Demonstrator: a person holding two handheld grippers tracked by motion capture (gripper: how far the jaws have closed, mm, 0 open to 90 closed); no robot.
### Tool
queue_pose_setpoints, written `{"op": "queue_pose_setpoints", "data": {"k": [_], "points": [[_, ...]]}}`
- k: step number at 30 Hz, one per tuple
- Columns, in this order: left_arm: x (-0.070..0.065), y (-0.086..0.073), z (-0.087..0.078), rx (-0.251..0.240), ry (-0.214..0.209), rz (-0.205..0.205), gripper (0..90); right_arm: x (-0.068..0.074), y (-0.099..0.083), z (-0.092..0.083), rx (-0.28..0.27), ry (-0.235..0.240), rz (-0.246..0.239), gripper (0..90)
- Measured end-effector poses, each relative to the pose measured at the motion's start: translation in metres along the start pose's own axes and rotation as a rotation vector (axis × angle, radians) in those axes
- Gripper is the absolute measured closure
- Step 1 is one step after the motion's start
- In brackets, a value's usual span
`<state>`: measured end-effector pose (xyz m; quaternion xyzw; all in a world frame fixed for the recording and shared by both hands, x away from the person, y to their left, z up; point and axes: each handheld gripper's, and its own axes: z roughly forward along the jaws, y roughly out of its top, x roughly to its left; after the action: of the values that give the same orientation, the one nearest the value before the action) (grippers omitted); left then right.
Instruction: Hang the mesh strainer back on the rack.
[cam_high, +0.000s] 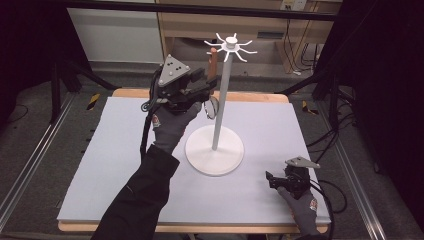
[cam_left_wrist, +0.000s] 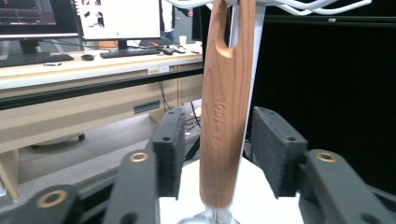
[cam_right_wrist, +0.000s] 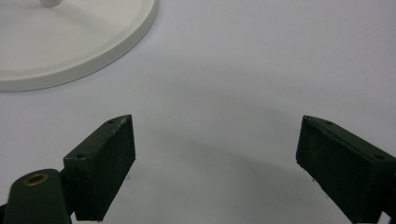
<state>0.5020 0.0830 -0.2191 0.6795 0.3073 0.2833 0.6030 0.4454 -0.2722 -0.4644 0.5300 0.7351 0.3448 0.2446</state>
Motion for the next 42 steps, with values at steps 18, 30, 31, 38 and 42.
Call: {"op": "queue_pose_setpoints", "data": {"k": [18,30,31,38,42], "points": [[0.04,-0.083,-0.059,0.109,0.022,0.018,36.4,0.0,0.0,0.0,0.0,-0.007,0.014,10.8],[0.073,-0.172,-0.093,0.272,0.08,-0.074,33.9,0.0,0.0,0.0,0.001,-0.018,0.016,10.6],[0.076,-0.176,-0.096,0.282,0.091,-0.076,33.8,0.0,0.0,-0.001,0.001,-0.019,0.018,10.6],[0.087,-0.205,-0.117,0.321,0.125,-0.116,33.4,-0.002,-0.001,0.0,0.004,-0.027,0.02,10.0],[0.093,-0.218,-0.124,0.356,0.148,-0.123,33.2,-0.002,-0.001,0.0,0.007,-0.031,0.019,9.8]]}}
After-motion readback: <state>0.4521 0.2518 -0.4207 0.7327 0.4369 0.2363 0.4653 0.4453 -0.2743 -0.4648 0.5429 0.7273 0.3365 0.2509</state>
